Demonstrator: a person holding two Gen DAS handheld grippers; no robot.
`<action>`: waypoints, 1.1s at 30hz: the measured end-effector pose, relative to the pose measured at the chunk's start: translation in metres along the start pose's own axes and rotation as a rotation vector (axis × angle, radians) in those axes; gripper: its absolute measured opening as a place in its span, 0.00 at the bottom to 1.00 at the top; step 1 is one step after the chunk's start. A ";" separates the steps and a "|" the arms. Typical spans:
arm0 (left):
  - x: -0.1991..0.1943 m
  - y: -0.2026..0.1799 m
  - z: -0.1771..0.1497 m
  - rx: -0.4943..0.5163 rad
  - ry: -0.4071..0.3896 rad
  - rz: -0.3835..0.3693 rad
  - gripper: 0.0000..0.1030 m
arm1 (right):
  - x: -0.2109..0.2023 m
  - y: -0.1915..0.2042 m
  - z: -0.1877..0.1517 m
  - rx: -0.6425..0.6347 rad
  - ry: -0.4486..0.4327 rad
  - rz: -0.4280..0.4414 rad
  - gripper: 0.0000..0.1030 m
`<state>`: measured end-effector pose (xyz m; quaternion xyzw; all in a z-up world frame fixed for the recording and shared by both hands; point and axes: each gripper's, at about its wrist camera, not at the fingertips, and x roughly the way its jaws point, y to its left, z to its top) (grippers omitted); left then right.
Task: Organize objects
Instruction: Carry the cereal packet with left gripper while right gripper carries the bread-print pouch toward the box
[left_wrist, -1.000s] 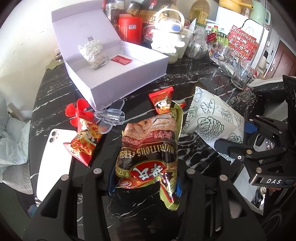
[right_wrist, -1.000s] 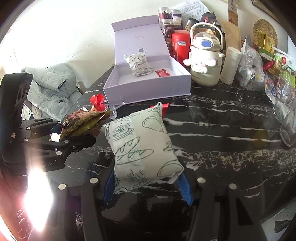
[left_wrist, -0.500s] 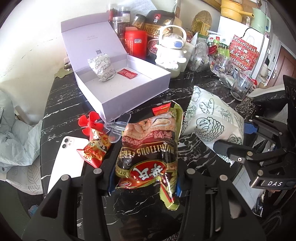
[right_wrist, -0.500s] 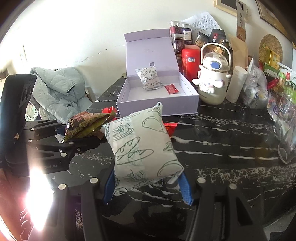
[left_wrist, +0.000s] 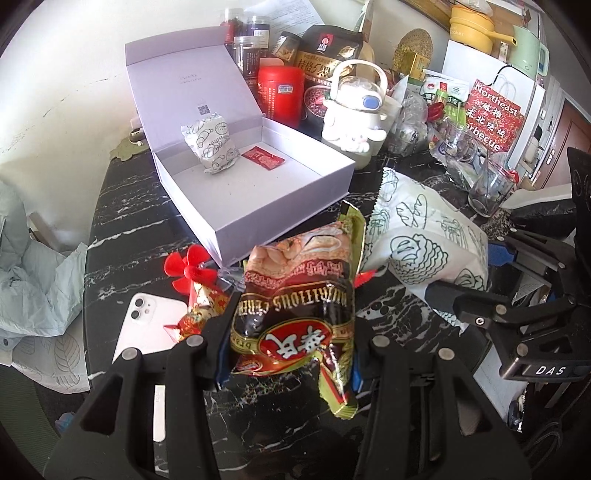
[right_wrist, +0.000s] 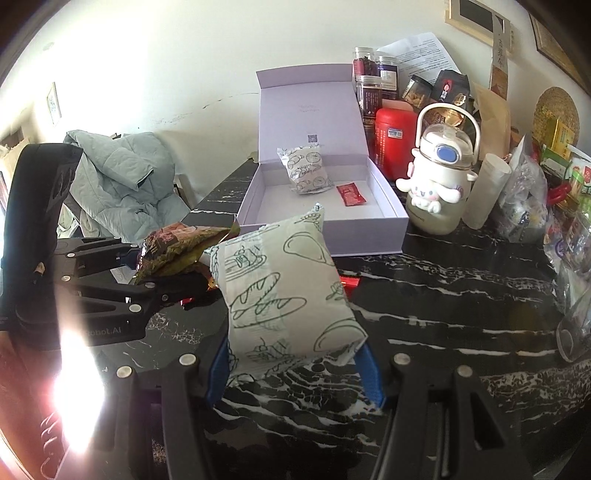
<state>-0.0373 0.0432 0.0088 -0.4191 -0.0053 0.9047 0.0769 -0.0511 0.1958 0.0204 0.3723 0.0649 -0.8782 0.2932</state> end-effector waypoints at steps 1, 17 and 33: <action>0.001 0.001 0.003 0.000 -0.001 0.002 0.43 | 0.002 -0.001 0.003 -0.001 0.000 0.000 0.57; 0.026 0.017 0.047 0.023 -0.010 0.010 0.43 | 0.031 -0.021 0.043 -0.011 -0.001 0.015 0.57; 0.050 0.035 0.094 0.041 -0.052 0.036 0.43 | 0.058 -0.038 0.093 -0.043 -0.030 -0.003 0.57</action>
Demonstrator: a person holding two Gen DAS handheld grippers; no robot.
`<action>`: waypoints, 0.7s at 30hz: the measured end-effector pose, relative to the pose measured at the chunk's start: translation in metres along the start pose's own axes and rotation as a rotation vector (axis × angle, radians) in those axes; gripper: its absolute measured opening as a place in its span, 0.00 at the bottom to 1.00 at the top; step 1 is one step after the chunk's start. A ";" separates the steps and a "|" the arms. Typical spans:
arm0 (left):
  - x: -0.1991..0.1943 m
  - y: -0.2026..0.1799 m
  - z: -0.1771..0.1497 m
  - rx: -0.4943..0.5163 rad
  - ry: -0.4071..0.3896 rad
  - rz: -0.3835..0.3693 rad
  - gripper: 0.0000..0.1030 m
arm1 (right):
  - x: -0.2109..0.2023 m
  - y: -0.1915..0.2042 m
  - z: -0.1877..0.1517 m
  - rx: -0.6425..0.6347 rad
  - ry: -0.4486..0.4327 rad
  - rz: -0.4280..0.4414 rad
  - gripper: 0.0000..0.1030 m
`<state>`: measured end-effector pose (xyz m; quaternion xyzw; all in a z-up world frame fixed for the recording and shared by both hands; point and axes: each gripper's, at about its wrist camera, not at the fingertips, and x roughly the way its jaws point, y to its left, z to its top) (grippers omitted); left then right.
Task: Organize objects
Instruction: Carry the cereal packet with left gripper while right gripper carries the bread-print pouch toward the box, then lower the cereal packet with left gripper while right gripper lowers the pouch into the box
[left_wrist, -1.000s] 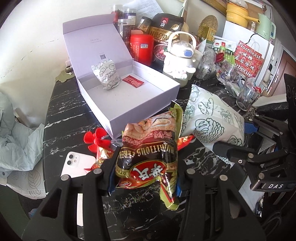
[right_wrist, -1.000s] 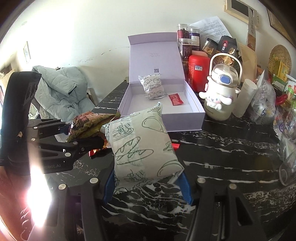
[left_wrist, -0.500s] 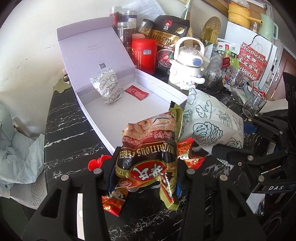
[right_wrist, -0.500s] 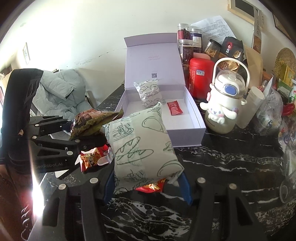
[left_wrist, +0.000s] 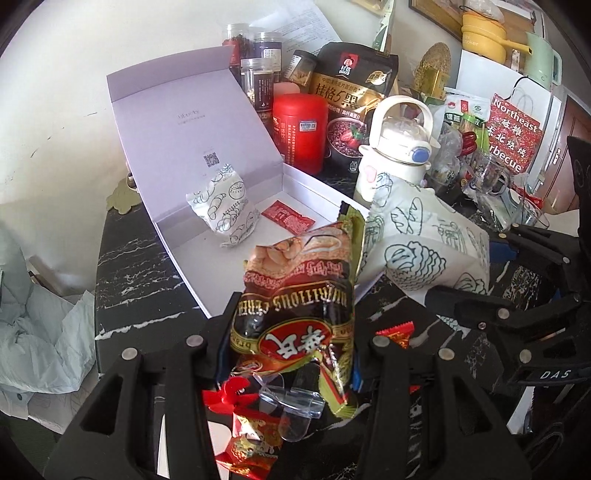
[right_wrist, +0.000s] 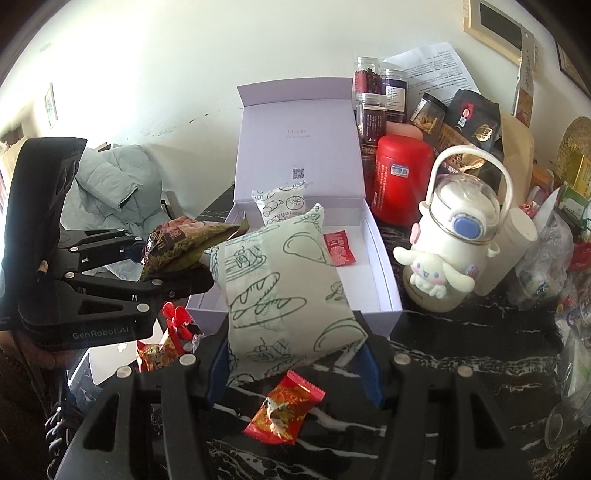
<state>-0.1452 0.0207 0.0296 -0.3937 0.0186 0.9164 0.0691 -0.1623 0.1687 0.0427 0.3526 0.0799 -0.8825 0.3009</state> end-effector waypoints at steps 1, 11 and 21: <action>0.002 0.002 0.003 0.000 -0.001 0.002 0.43 | 0.003 -0.001 0.003 -0.001 0.000 0.001 0.58; 0.033 0.021 0.021 -0.016 0.012 0.014 0.43 | 0.037 -0.010 0.026 -0.019 0.015 -0.002 0.57; 0.066 0.036 0.028 -0.020 0.051 0.036 0.43 | 0.073 -0.017 0.036 -0.029 0.055 0.014 0.57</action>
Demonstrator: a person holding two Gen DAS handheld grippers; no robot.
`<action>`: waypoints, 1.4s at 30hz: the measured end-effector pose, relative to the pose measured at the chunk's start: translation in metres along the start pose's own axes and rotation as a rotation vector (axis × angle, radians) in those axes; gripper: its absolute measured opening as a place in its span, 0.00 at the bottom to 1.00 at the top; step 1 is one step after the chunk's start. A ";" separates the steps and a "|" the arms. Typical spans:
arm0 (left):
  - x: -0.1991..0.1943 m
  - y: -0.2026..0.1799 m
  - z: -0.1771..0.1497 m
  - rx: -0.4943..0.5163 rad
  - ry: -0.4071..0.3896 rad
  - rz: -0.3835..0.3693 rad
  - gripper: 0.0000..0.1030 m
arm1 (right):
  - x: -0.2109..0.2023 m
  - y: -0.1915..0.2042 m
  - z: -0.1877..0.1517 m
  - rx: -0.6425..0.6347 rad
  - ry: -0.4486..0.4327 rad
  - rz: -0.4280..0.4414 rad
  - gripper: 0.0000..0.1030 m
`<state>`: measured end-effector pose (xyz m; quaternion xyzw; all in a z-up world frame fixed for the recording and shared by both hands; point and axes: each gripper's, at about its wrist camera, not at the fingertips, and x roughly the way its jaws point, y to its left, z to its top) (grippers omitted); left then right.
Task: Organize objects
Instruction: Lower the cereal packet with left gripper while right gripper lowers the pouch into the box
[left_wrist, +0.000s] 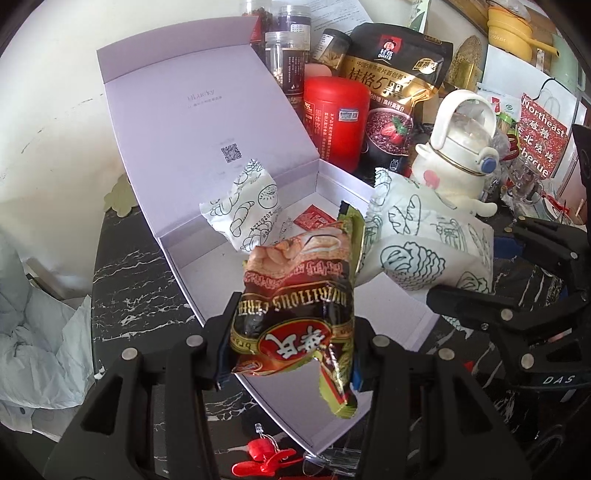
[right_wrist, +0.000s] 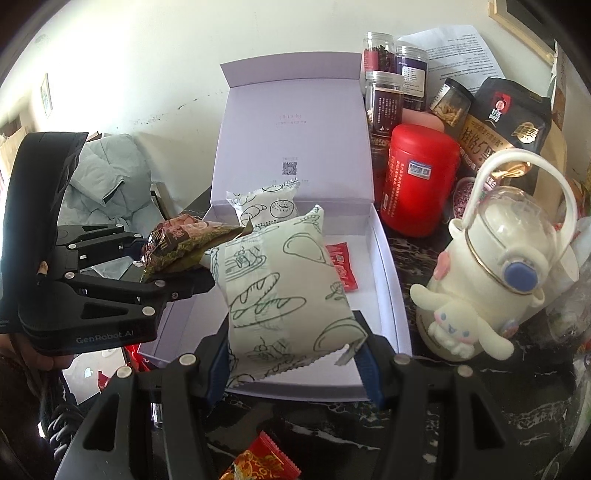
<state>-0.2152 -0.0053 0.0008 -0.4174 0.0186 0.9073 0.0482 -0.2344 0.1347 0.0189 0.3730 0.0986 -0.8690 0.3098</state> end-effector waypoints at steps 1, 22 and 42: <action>0.003 0.001 0.001 0.001 0.001 0.003 0.43 | 0.003 -0.001 0.001 -0.002 0.003 0.002 0.57; 0.060 0.012 0.010 -0.012 0.072 0.010 0.44 | 0.054 -0.021 0.010 -0.003 0.073 0.006 0.57; 0.086 0.008 0.010 0.012 0.145 0.043 0.44 | 0.074 -0.024 0.007 -0.025 0.122 -0.035 0.58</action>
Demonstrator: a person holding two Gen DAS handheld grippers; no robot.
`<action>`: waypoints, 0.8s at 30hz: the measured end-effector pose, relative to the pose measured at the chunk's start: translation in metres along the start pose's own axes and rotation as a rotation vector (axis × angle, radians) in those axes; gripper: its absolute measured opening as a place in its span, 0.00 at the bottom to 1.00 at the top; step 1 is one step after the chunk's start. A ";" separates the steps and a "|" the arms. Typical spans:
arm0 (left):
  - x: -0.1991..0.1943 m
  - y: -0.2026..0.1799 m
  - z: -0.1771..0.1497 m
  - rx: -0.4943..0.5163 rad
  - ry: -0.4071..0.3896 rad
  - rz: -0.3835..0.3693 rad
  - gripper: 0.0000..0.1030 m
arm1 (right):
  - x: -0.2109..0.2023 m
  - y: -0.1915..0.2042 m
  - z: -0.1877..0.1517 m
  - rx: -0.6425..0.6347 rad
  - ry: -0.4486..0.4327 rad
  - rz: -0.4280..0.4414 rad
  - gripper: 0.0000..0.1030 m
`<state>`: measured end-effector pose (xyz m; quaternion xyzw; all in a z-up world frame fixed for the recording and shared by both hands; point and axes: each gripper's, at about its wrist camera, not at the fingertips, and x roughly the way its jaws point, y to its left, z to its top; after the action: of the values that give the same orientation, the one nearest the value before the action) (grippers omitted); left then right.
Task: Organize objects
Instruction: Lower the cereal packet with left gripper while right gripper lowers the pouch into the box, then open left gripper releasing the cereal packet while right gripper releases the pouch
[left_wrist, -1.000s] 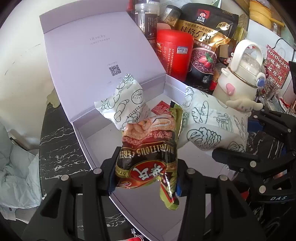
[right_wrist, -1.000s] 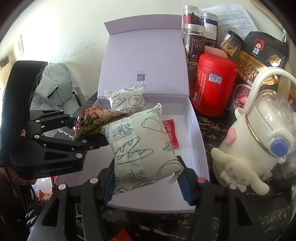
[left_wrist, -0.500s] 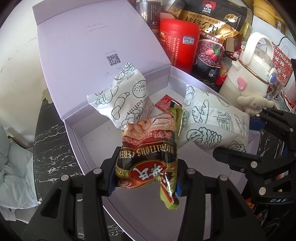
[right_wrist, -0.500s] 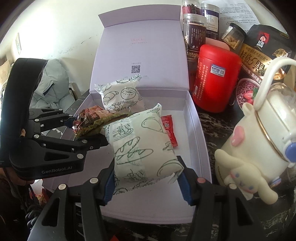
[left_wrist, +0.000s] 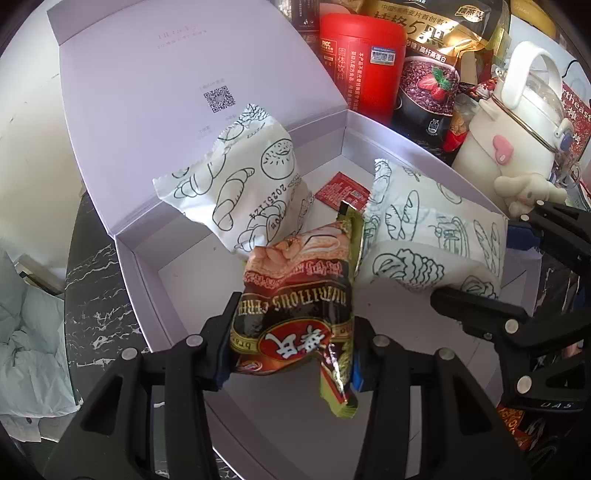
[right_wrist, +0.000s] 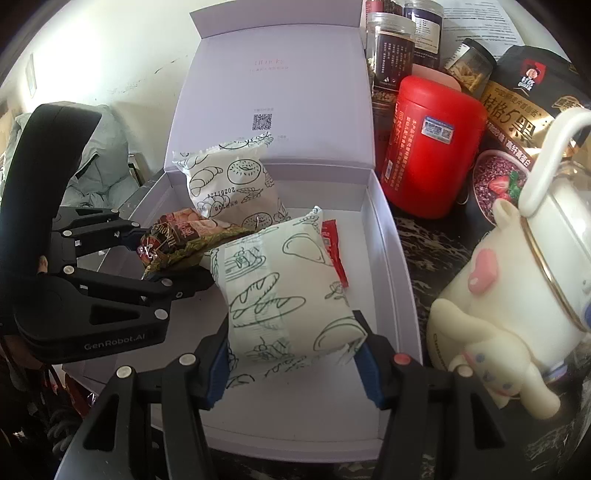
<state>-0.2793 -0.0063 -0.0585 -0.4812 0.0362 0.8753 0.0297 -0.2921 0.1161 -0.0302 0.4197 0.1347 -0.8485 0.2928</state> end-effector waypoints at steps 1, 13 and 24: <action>0.001 0.000 0.000 0.000 0.007 0.001 0.44 | 0.002 0.000 0.000 -0.001 0.007 0.000 0.58; 0.006 -0.007 0.000 0.021 0.032 0.016 0.44 | 0.006 0.000 -0.003 -0.001 0.043 -0.013 0.58; -0.003 -0.011 -0.001 0.013 0.024 0.035 0.48 | -0.003 -0.002 -0.004 0.027 0.044 -0.047 0.60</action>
<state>-0.2759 0.0041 -0.0571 -0.4906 0.0506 0.8697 0.0172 -0.2890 0.1206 -0.0306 0.4387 0.1394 -0.8475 0.2642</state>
